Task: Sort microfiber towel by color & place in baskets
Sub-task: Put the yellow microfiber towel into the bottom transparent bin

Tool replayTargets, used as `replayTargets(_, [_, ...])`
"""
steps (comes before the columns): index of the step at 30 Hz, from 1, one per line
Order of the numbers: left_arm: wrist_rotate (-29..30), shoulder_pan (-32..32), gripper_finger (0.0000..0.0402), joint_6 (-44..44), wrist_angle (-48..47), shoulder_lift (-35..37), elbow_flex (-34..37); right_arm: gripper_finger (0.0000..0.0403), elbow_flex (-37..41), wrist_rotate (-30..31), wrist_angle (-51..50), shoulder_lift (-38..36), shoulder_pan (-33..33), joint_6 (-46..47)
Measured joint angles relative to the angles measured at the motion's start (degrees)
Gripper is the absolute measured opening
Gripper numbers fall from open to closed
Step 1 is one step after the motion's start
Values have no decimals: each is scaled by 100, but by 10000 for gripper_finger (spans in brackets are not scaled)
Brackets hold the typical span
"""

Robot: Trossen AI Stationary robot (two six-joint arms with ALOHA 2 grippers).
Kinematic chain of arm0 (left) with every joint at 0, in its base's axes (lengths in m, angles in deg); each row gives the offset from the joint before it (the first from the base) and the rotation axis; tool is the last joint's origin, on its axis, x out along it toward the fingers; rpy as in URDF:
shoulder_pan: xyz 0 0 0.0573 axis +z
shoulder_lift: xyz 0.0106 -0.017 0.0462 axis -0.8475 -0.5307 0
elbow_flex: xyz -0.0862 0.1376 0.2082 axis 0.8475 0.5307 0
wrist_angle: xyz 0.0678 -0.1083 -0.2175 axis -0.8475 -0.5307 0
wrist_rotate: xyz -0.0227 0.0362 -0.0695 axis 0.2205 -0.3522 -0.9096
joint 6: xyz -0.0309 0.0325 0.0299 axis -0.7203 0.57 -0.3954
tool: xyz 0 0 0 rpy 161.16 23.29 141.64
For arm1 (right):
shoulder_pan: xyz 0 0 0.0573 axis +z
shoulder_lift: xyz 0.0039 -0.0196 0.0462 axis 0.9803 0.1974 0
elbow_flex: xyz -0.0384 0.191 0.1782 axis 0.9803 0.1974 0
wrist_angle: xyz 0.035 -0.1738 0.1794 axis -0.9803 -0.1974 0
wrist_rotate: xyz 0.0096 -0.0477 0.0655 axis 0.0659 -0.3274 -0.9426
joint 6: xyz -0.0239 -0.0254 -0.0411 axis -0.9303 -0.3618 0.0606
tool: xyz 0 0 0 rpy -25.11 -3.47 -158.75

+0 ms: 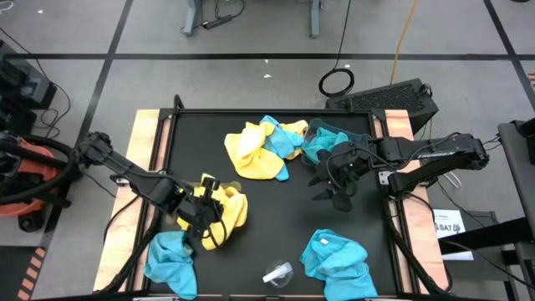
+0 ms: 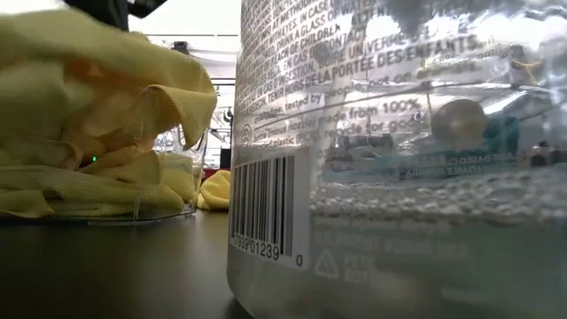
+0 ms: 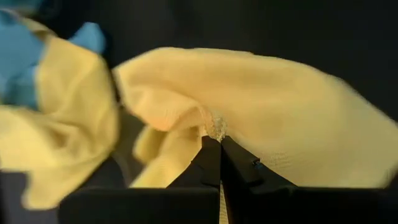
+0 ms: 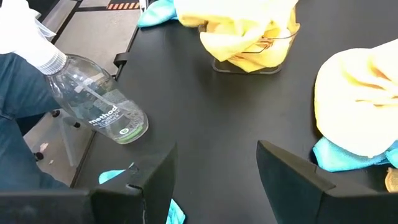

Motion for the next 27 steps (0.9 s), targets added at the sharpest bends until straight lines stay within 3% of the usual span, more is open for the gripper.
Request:
replayTargets(10, [-210, 302, 0, -463, 817, -4, 1338, 212, 0, 1, 323, 0, 0, 7])
replayTargets(16, [-862, 580, 6, -609, 1694, 0, 2007, 212, 0, 2, 537, 0, 0, 65])
replayTargets(27, [-1005, 808, 9, -762, 1865, 0, 2288, 212, 0, 31, 844, 0, 0, 146])
